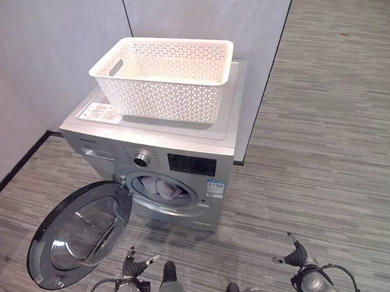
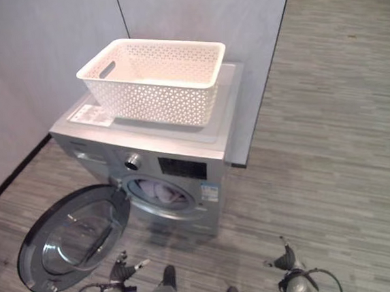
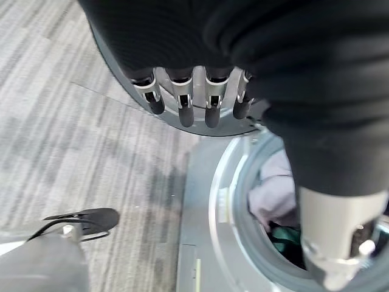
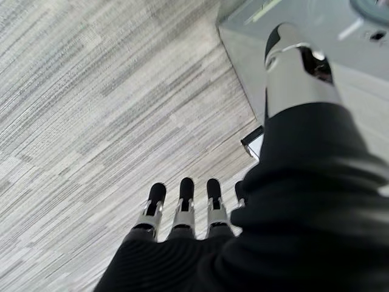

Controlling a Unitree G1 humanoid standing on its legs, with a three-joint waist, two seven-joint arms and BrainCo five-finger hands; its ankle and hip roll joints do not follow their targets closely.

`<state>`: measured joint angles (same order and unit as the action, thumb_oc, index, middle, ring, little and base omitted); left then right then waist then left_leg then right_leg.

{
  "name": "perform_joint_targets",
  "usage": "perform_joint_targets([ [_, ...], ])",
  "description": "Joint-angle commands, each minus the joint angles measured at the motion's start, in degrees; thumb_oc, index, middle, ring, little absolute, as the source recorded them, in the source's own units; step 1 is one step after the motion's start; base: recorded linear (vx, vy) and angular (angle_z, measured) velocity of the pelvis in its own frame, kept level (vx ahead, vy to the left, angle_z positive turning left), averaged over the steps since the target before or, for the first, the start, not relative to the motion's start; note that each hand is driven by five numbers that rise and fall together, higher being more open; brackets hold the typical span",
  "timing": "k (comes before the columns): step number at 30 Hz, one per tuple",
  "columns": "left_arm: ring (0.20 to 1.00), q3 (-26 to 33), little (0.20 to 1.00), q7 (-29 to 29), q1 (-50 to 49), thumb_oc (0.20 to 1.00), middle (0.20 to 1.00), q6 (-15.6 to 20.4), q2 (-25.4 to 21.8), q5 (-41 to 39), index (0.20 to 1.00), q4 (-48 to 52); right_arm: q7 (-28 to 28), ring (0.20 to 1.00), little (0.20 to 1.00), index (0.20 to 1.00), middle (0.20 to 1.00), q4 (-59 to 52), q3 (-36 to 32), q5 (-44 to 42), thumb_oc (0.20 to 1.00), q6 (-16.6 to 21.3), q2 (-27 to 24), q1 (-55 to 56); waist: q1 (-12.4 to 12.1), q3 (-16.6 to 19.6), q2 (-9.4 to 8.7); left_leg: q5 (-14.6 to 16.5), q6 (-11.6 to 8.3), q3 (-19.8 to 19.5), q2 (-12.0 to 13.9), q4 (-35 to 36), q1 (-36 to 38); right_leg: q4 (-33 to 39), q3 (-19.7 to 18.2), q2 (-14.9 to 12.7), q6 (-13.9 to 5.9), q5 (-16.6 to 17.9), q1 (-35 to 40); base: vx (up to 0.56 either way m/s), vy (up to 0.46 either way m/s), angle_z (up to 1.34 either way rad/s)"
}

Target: Grab the laundry basket,head to the washer,open it,put in the laundry and shut it.

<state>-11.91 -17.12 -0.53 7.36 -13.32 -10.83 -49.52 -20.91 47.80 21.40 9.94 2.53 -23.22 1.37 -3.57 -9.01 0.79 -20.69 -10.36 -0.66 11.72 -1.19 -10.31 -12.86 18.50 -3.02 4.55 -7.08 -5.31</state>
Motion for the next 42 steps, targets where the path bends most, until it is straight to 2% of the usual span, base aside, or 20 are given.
perform_joint_targets([
  [1,1.000,-0.36,1.000,-0.03,1.91,1.000,1.000,0.94,-1.13,0.06,1.000,5.37,-0.69,1.000,1.000,1.000,1.000,-2.60,-2.33,-0.71,1.000,-0.45,-0.62,-2.59,2.62,-0.85,-2.64,3.84,2.66,4.07,6.48,-7.19,1.86,10.47,-2.43,-0.31,-5.94,-0.04,6.98,-0.03,0.063,-0.22],
  [3,1.000,-0.23,1.000,0.10,1.75,1.000,1.000,0.79,-0.91,-0.09,1.000,5.82,-0.51,1.000,1.000,1.000,1.000,-3.02,-2.60,-0.78,1.000,-0.71,-0.70,-2.31,3.04,-0.09,-2.62,4.34,2.42,4.18,7.48,-8.00,3.63,11.41,-2.27,-0.89,-6.56,0.87,6.86,-0.01,0.095,0.08],
  [5,1.000,0.28,1.000,0.00,0.36,1.000,1.000,0.61,-0.71,-0.02,1.000,7.84,-0.01,1.000,1.000,1.000,1.000,-3.23,-3.28,-0.66,1.000,-1.17,-0.87,-1.59,4.03,1.92,-1.25,4.57,1.49,4.94,9.66,-6.10,9.57,11.65,-2.45,-1.89,-8.43,1.47,6.25,0.05,0.200,0.39],
  [8,1.000,0.37,1.000,0.25,-0.74,1.000,1.000,0.46,-0.81,0.25,1.000,9.09,0.04,1.000,1.000,1.000,1.000,-1.92,-3.91,-0.90,1.000,-1.31,-0.53,-1.27,4.46,3.07,0.24,1.93,0.25,5.93,11.21,-3.18,11.97,10.87,-2.06,-1.99,-9.05,1.11,5.65,0.02,0.163,0.01],
  [10,1.000,-0.14,1.000,0.49,-1.26,1.000,1.000,-0.11,-0.95,0.95,1.000,10.06,-0.77,1.000,1.000,1.000,1.000,-1.34,-6.26,-2.56,1.000,-1.56,0.21,0.18,5.53,3.75,2.19,-2.65,-1.90,6.84,13.18,1.97,12.93,9.47,-0.28,-2.52,-9.42,0.51,5.54,-0.01,0.235,0.37],
  [12,1.000,-0.31,1.000,0.14,-0.90,1.000,1.000,-0.26,-0.93,0.88,1.000,10.04,-1.40,1.000,1.000,1.000,1.000,-1.24,-7.30,-3.43,1.000,-1.58,0.23,0.64,5.79,3.67,2.46,-2.56,-2.45,7.46,13.48,2.98,12.60,9.24,0.63,-3.17,-9.59,0.55,5.55,-0.01,0.166,0.44],
  [15,1.000,-0.67,1.000,0.45,-0.52,1.000,1.000,-0.54,-1.06,1.67,1.000,9.95,-2.37,1.000,1.000,1.000,1.000,-2.24,-10.58,-5.25,1.000,-1.71,0.55,3.09,7.38,3.41,3.61,1.38,-2.36,10.88,13.56,4.40,12.46,8.24,2.21,-4.85,-9.52,0.52,6.28,0.06,0.173,0.90],
  [17,1.000,-0.68,1.000,0.45,-0.58,1.000,1.000,-0.55,-1.06,1.68,1.000,9.98,-2.37,1.000,1.000,1.000,1.000,-2.26,-10.58,-5.25,1.000,-1.71,0.55,3.14,7.31,3.26,3.52,1.52,-2.37,11.03,13.48,4.40,12.80,8.11,2.10,-4.95,-9.57,0.34,6.47,0.10,0.099,0.64],
  [18,1.000,0.30,1.000,0.17,-1.64,1.000,1.000,-0.69,-2.69,3.46,1.000,12.17,-1.85,1.000,1.000,1.000,1.000,-2.10,-11.36,-5.01,1.000,-2.00,1.02,3.98,7.13,3.63,3.43,5.78,-1.95,12.42,12.07,4.18,13.12,7.98,2.36,-6.76,-10.27,1.06,7.65,0.20,0.202,0.10],
  [21,1.000,2.28,1.000,-1.04,-2.06,1.000,1.000,-1.04,-4.42,5.12,1.000,16.17,-1.13,1.000,1.000,1.000,1.000,-1.83,-11.19,-4.29,1.000,-2.08,1.46,4.39,6.72,3.49,2.87,8.30,-1.53,12.98,10.84,3.92,13.73,8.36,2.45,-8.08,-11.10,1.97,8.33,0.13,0.143,-0.04],
  [25,1.000,12.13,1.000,-5.54,-4.03,1.000,1.000,-2.41,-10.25,13.70,1.000,33.02,1.38,1.000,1.000,1.000,1.000,1.51,-10.36,-1.71,1.000,-2.76,2.50,4.51,5.38,2.56,1.69,14.03,-0.27,13.49,7.83,4.02,14.33,10.10,1.73,-10.74,-13.31,5.11,7.76,0.06,0.132,-0.05],
  [28,1.000,15.85,1.000,-6.03,-2.17,1.000,1.000,-3.30,-13.94,16.84,1.000,35.29,2.69,1.000,1.000,1.000,1.000,1.45,-10.01,-0.70,1.000,-2.99,2.31,4.38,5.52,2.21,1.19,15.76,0.04,14.44,6.71,4.37,14.58,11.19,0.94,-11.74,-14.25,6.49,7.16,0.01,0.124,-0.12],
  [29,1.000,18.88,1.000,-7.42,1.50,1.000,1.000,-3.80,-17.41,17.52,1.000,35.11,3.72,1.000,1.000,1.000,1.000,1.04,-9.27,0.14,1.000,-3.21,2.23,4.55,5.80,2.07,0.95,16.63,0.20,15.09,5.85,4.59,14.50,12.04,0.48,-12.29,-14.83,7.62,6.57,-0.02,0.099,-0.26],
  [31,1.000,19.21,1.000,-7.66,4.73,1.000,1.000,-3.80,-19.81,17.36,1.000,33.24,4.29,1.000,1.000,1.000,1.000,1.14,-8.78,0.50,1.000,-3.30,2.17,4.10,5.97,1.74,0.64,17.01,0.39,15.41,5.31,4.69,14.32,12.60,-0.03,-12.67,-15.19,8.48,5.89,-0.05,0.093,-0.22],
  [34,1.000,19.49,1.000,-10.48,17.74,1.000,1.000,-8.46,-29.40,18.87,1.000,24.61,5.30,1.000,1.000,1.000,1.000,1.00,-6.76,1.20,1.000,-3.52,0.63,2.09,7.12,-0.23,-0.14,17.75,0.88,16.01,3.72,4.73,11.54,14.63,-1.48,-13.53,-16.40,11.79,1.97,-0.16,0.093,-0.13],
  [36,1.000,18.91,1.000,-10.40,21.07,1.000,1.000,-9.23,-31.34,18.18,1.000,21.48,5.54,1.000,1.000,1.000,1.000,1.00,-6.89,0.98,1.000,-3.58,0.48,1.61,7.21,-0.72,-0.45,17.94,1.13,16.09,3.39,4.19,10.21,14.91,-1.96,-13.79,-16.51,12.49,0.66,-0.13,0.053,-0.12],
  [38,1.000,13.42,1.000,-9.37,34.16,1.000,1.000,-11.01,-39.49,14.43,1.000,7.65,6.02,1.000,1.000,1.000,1.000,-0.22,-5.72,0.70,1.000,-4.32,-1.23,0.30,8.29,-2.83,-1.25,17.95,1.57,16.02,3.18,1.94,5.77,15.14,-3.11,-14.12,-16.39,13.93,-3.38,-0.16,0.043,-0.18],
  [39,1.000,13.23,1.000,-9.39,34.37,1.000,1.000,-10.97,-39.51,14.40,1.000,7.53,6.02,1.000,1.000,1.000,1.000,-0.22,-5.80,0.71,1.000,-4.32,-1.17,0.31,8.21,-2.82,-1.30,17.96,1.58,16.02,3.18,1.90,5.72,15.12,-3.12,-14.13,-16.39,13.93,-3.43,-0.15,0.009,-0.10],
  [40,1.000,5.86,1.000,-7.70,45.37,1.000,1.000,-10.95,-43.23,13.08,1.000,-8.06,5.90,1.000,1.000,1.000,1.000,-0.64,-4.24,0.43,1.000,-3.95,-2.30,-0.84,9.10,-4.45,-2.10,17.84,1.65,15.52,3.35,0.02,2.70,14.91,-3.49,-14.28,-16.31,14.64,-5.59,-0.05,-0.004,0.01],
  [42,1.000,-1.11,1.000,-5.90,55.93,1.000,1.000,-10.91,-44.83,10.97,1.000,-18.14,5.53,1.000,1.000,1.000,1.000,-1.43,-2.28,-0.19,1.000,-3.32,-3.92,-1.22,9.92,-5.81,-2.74,18.70,1.06,14.27,3.96,-1.71,0.32,14.68,-3.97,-14.15,-16.88,14.48,-6.89,-0.04,-0.018,0.01],
])
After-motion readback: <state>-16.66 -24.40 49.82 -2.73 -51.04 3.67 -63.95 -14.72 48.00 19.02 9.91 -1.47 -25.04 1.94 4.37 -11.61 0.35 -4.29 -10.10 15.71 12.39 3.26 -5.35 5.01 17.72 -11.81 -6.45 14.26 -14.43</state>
